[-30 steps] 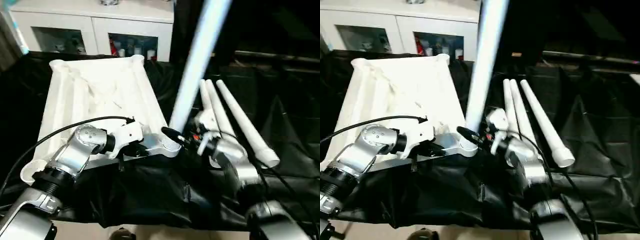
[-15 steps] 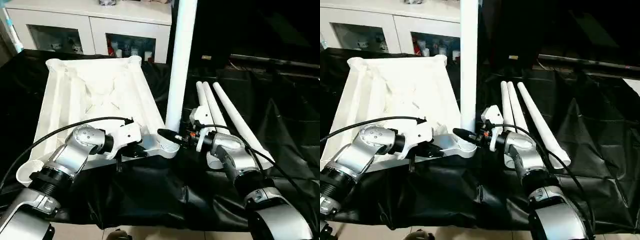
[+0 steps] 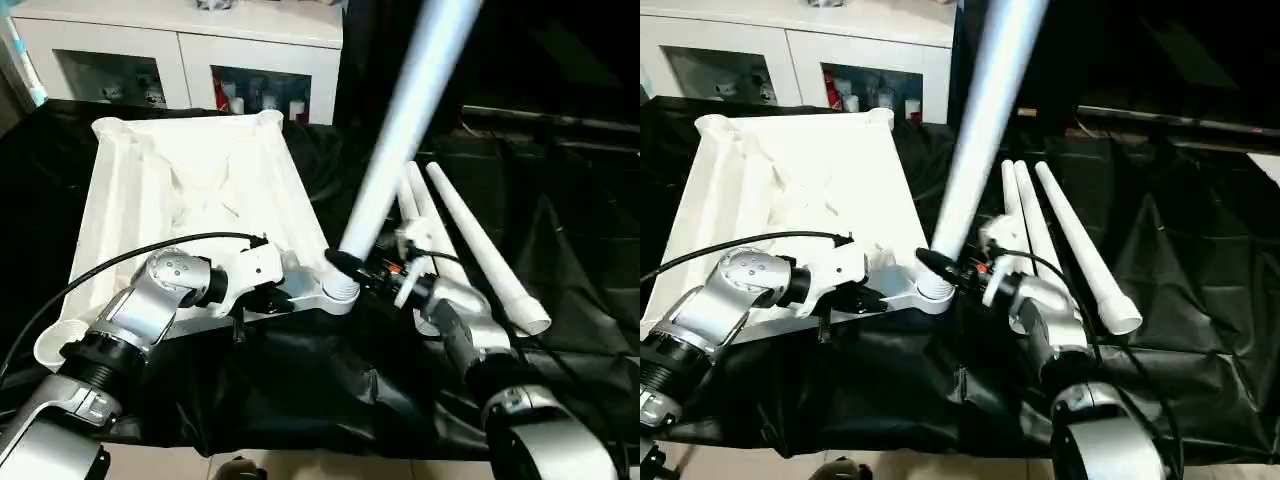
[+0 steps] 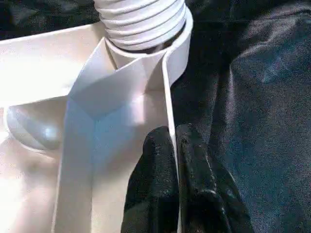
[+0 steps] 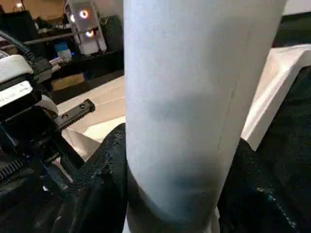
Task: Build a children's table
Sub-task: Insert table leg to table base
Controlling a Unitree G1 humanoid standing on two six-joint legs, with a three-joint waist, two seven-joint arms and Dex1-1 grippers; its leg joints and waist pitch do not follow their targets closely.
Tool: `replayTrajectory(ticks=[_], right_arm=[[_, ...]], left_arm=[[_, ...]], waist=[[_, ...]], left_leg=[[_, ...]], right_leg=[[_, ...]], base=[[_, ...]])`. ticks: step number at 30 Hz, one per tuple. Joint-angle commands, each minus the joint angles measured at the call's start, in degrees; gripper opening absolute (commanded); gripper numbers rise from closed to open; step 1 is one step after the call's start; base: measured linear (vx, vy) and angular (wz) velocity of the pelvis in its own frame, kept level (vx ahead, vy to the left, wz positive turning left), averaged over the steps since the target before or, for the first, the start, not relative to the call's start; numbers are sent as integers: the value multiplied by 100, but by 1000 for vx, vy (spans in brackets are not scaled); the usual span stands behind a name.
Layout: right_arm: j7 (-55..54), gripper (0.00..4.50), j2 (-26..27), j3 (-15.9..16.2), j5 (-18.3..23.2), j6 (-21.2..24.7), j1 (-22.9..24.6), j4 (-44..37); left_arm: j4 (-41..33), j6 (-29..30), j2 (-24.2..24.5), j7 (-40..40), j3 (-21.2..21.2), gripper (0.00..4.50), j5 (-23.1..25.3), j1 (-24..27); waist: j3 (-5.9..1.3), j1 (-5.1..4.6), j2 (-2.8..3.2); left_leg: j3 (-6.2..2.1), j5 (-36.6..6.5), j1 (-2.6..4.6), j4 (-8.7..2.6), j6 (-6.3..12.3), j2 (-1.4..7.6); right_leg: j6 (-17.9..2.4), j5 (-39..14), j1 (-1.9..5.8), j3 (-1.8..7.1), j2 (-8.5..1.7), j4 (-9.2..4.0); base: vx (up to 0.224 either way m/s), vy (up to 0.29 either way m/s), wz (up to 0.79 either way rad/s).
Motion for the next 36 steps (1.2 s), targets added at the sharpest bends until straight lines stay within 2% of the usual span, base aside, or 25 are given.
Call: replayTrajectory(ticks=[1, 3, 4, 7, 8, 9, 10, 13, 14, 15, 16, 18, 19, 20, 21, 22, 23, 24, 27, 28, 29, 31, 34, 35, 36], right_arm=[[-556, 190, -253, -168, -315, -106, 417, 266], [-663, 190, -229, 16, -581, -406, 693, 254], [-667, 190, -227, 24, -593, -419, 704, 256], [-783, 190, -195, 94, -717, -575, 825, 320], [-790, 190, -192, 97, -721, -583, 826, 323], [-808, 190, -182, 104, -727, -592, 824, 326], [-830, 190, -170, 158, -771, -571, 777, 333], [-868, 190, -166, 248, -836, -544, 734, 321], [-857, 190, -160, 311, -886, -495, 678, 338], [-837, 190, -155, 361, -929, -438, 623, 361], [-820, 190, -156, 399, -966, -402, 582, 382], [-667, 190, -159, 524, -1035, -275, 462, 471], [-667, 190, -159, 524, -1035, -275, 462, 471], [-505, 190, -187, 631, -1096, -222, 396, 543], [-466, 190, -195, 656, -1108, -205, 383, 557], [-364, 190, -225, 730, -1154, -187, 345, 598], [-364, 190, -225, 730, -1154, -187, 345, 598], [-127, 190, -285, 845, -1222, -96, 269, 662], [99, 190, -348, 940, -1290, -3, 187, 736], [159, 190, -398, 989, -1363, 8, 109, 831], [164, 190, -403, 992, -1370, 8, 99, 844], [203, 190, -449, 1021, -1429, 11, -7, 965], [305, 190, -505, 1023, -1447, 53, -200, 1124], [305, 190, -505, 1023, -1447, 53, -200, 1124], [350, 190, -528, 1035, -1460, 65, -289, 1203]], left_arm=[[141, -43, 164, -164, -135, 0, 238, -26], [196, -54, 164, -163, -142, 0, 254, -60], [198, -55, 164, -163, -143, 0, 254, -61], [229, -71, 165, -191, -168, 0, 264, -91], [231, -72, 167, -196, -171, 0, 264, -94], [236, -79, 170, -212, -183, 0, 269, -105], [246, -98, 172, -238, -202, 0, 275, -115], [262, -126, 178, -258, -221, 0, 275, -122], [264, -136, 180, -264, -234, 0, 269, -120], [266, -142, 180, -268, -244, 0, 265, -119], [258, -141, 178, -268, -251, 0, 264, -113], [233, -138, 172, -276, -262, 0, 275, -88], [233, -138, 172, -276, -262, 0, 275, -88], [185, -121, 162, -269, -272, 0, 280, -43], [173, -118, 161, -268, -274, 0, 281, -31], [128, -102, 165, -276, -275, 0, 273, 6], [128, -102, 165, -276, -275, 0, 273, 6], [25, -78, 198, -310, -268, 0, 234, 86], [-35, -119, 259, -403, -260, 0, 178, 141], [-50, -174, 299, -490, -253, 0, 141, 164], [-52, -178, 304, -500, -251, 0, 137, 167], [-69, -210, 344, -602, -242, 0, 98, 187], [-142, -227, 427, -887, -260, 0, -9, 200], [-142, -227, 427, -887, -260, 0, -9, 200], [-183, -207, 479, -1025, -285, 0, -41, 189]], waist=[[-219, -48, 189], [-222, -54, 184], [-217, -51, 211], [-212, -59, 235], [-194, -72, 284], [-189, -68, 273], [-167, -84, 305], [-164, -85, 297], [-158, -97, 270], [-160, -101, 289], [-156, -120, 232], [-148, -126, 213], [-140, -136, 226], [-136, -150, 151], [-131, -150, 136], [-134, -157, 154], [-131, -170, 156], [-131, -185, 74], [-152, -196, 107], [-162, -212, 40], [-169, -205, 61], [-194, -217, 61], [-201, -248, -47], [-203, -233, -21], [-203, -240, -48]], left_leg=[[-248, -3231, 253, -482, -440, 354], [-239, -3193, 248, -483, -425, 349], [-246, -3187, 242, -487, -423, 350], [-249, -3198, 240, -488, -409, 350], [-258, -3281, 238, -500, -422, 349], [-265, -3375, 260, -504, -423, 346], [-273, -3551, 281, -508, -447, 343], [-308, -3705, 302, -510, -459, 345], [-309, -3726, 303, -512, -452, 346], [-327, -3737, 297, -518, -455, 345], [-328, -3732, 274, -528, -443, 345], [-338, -3764, 287, -525, -434, 347], [-348, -3795, 290, -518, -434, 340], [-339, -3781, 285, -519, -414, 342], [-351, -3815, 299, -514, -413, 345], [-358, -3899, 327, -496, -425, 342], [-362, -3891, 317, -502, -413, 343], [-363, -3870, 305, -509, -395, 352], [-357, -3870, 290, -538, -429, 356], [-340, -3847, 290, -541, -425, 361], [-346, -3810, 287, -542, -438, 360], [-312, -3670, 283, -550, -446, 354], [-280, -3494, 252, -543, -391, 346], [-283, -3478, 264, -537, -386, 346], [-270, -3431, 268, -533, -369, 348]], right_leg=[[-965, -2307, -58, 278, -470, -588], [-937, -2314, -50, 275, -466, -606], [-953, -2322, -48, 278, -470, -600], [-968, -2334, -44, 282, -471, -599], [-962, -2401, -43, 284, -466, -609], [-948, -2547, -42, 279, -468, -621], [-909, -2766, -59, 283, -471, -654], [-815, -3122, -66, 288, -496, -681], [-784, -3210, -76, 293, -494, -698], [-762, -3278, -69, 289, -499, -687], [-725, -3344, -62, 281, -495, -698], [-684, -3514, -91, 286, -507, -705], [-650, -3632, -99, 286, -516, -718], [-617, -3703, -104, 282, -512, -732], [-601, -3800, -120, 277, -522, -730], [-568, -3920, -146, 282, -534, -748], [-557, -3912, -140, 283, -531, -752], [-550, -3903, -143, 280, -531, -747], [-617, -3532, -135, 290, -495, -716], [-637, -3431, -134, 284, -480, -710], [-671, -3317, -130, 286, -486, -686], [-766, -2853, -117, 298, -460, -663], [-841, -2604, -89, 296, -448, -630], [-849, -2627, -95, 301, -459, -626], [-837, -2698, -92, 306, -467, -648]], base=[[0, 0, 0], [0, 0, 0], [0, 0, 0], [0, 0, 0], [0, 0, 0], [0, 0, 0], [0, 0, 0], [0, 0, 0], [0, 0, 0], [0, 0, 0], [0, 0, 0], [0, 0, 0], [0, 0, 0], [0, 0, 0], [0, 0, 0], [0, 0, 0], [0, 0, 0], [0, 0, 0], [0, 0, 0], [0, 0, 0], [0, 0, 0], [0, 0, 0], [0, 0, 0], [0, 0, 0], [0, 0, 0]])
